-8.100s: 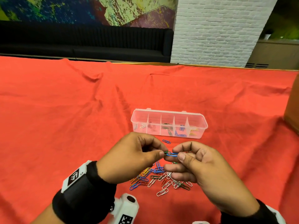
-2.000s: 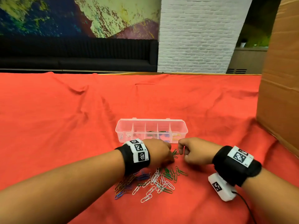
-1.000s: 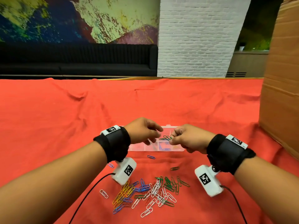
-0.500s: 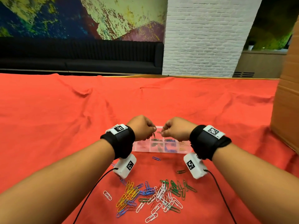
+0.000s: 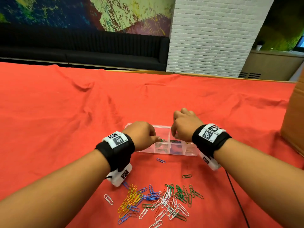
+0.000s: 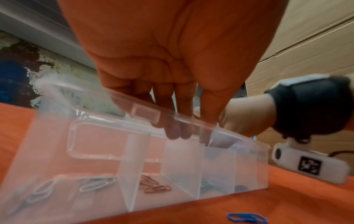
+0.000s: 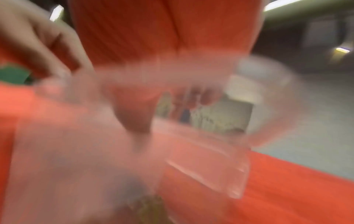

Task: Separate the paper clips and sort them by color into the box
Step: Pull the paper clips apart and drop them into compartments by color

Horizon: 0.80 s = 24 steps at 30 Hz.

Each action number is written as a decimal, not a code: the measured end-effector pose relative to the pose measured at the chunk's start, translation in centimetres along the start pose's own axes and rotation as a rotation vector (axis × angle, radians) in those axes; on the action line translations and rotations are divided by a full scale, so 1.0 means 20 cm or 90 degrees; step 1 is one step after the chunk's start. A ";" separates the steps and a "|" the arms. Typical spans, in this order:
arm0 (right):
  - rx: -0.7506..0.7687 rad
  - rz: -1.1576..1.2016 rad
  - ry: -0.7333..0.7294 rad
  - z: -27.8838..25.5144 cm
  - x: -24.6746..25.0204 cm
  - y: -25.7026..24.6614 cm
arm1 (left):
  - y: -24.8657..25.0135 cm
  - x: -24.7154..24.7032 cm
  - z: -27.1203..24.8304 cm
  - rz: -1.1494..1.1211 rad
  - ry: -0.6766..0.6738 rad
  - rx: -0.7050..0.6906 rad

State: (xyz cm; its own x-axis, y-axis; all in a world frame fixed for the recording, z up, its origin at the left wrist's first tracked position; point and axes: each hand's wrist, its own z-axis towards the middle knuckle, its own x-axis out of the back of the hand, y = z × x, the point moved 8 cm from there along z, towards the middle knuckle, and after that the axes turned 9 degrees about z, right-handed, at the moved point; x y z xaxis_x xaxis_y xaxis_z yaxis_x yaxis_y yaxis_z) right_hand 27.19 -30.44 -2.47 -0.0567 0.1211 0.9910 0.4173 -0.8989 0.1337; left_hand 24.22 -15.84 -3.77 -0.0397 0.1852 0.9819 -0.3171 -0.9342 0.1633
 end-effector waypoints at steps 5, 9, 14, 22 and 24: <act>0.013 -0.035 -0.067 0.02 -0.13 0.01 | -0.01 -0.07 -0.03 -0.086 -0.044 -0.011; -0.004 0.043 -0.089 0.03 -0.15 0.01 | -0.03 -0.09 -0.03 -0.146 -0.058 -0.014; -0.004 0.048 -0.125 0.02 -0.18 0.02 | -0.04 -0.11 -0.02 -0.168 -0.065 -0.016; 0.006 0.079 -0.105 0.03 -0.14 0.02 | -0.03 -0.10 -0.03 -0.185 -0.069 -0.021; 0.013 0.074 -0.108 0.02 -0.15 0.01 | -0.02 -0.10 -0.03 -0.184 -0.067 -0.022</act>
State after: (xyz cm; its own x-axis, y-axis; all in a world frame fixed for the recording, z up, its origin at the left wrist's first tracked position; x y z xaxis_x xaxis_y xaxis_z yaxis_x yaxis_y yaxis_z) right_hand 27.85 -30.73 -5.50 0.1465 0.0873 0.9854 0.4306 -0.9024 0.0159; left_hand 23.94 -15.61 -5.94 0.1545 0.4068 0.9004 -0.3333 -0.8364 0.4351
